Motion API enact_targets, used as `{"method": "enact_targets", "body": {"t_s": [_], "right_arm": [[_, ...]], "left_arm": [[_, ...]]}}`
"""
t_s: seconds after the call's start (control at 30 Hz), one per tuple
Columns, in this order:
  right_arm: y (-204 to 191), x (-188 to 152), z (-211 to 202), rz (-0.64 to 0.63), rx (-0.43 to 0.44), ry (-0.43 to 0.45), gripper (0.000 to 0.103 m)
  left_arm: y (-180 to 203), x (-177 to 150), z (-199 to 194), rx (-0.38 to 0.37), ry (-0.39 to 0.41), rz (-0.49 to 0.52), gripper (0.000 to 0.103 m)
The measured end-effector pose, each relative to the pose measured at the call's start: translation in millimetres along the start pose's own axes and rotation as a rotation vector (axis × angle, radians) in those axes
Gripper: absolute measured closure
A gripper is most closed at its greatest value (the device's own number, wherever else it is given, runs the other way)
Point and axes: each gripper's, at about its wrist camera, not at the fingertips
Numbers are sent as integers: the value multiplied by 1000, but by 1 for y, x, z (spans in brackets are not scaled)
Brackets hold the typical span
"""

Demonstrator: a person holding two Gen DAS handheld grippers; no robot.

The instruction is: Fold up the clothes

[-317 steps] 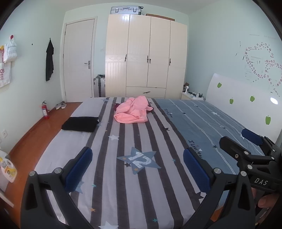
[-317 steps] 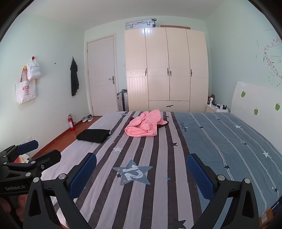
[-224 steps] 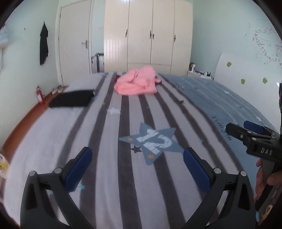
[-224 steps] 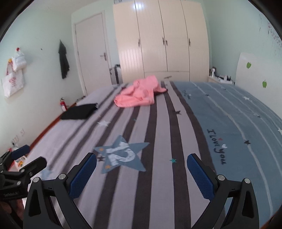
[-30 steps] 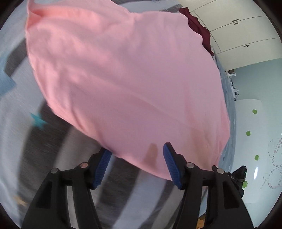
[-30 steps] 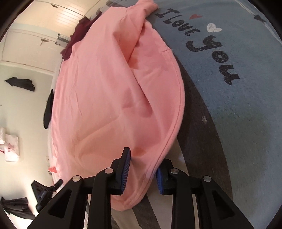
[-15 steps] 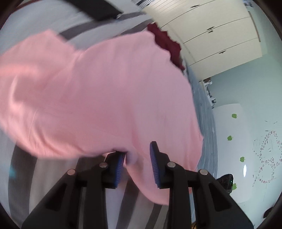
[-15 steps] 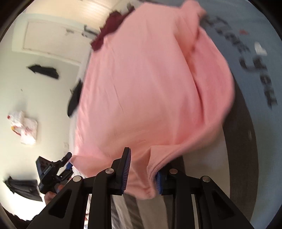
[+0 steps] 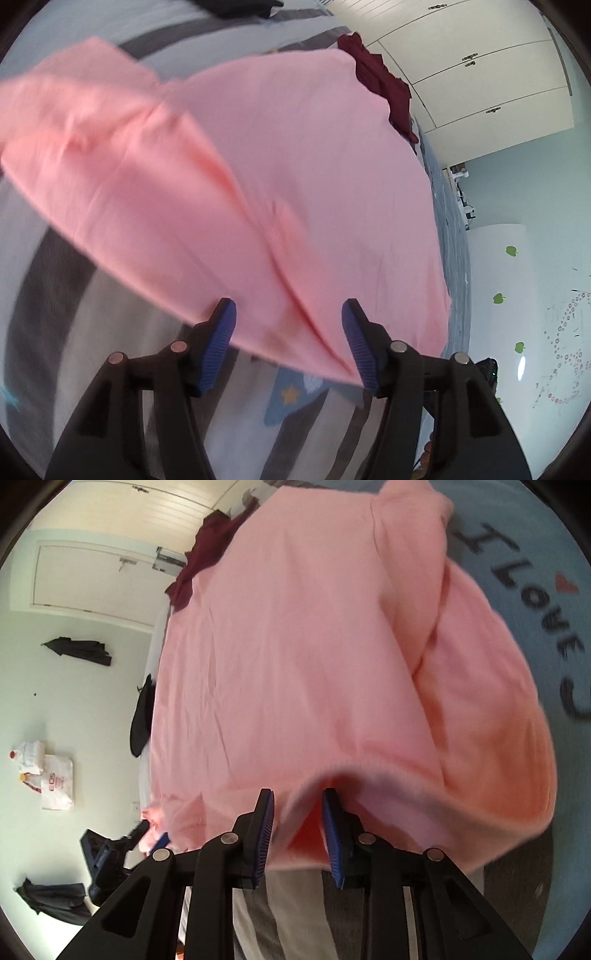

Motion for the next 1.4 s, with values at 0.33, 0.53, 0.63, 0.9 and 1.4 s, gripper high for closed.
{"method": "enact_targets", "body": {"t_s": [0.33,0.53,0.63,0.9,1.4], "right_arm": [[-9,0,16,37,22,-2,78],[-3,-13,9,7,0,-17,78],[0,-11,9,15,1,10,78],[-3,-6,8,2,-55,57,86],[-127,-29,-117,-318,-139,340,100]], "left_arm": [[24,13,34,7,-38,97,46],[28,24,42,10,-28,119,46],[39,29,44,8,-12,174,75],[44,41,55,58,-36,199,98],[157,80,-76,-26,208,406,100]]}}
Point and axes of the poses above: each gripper's, at about its wrist camera, not at the fingertips, and z roughly the way its jaws point, y to its right, x to its top
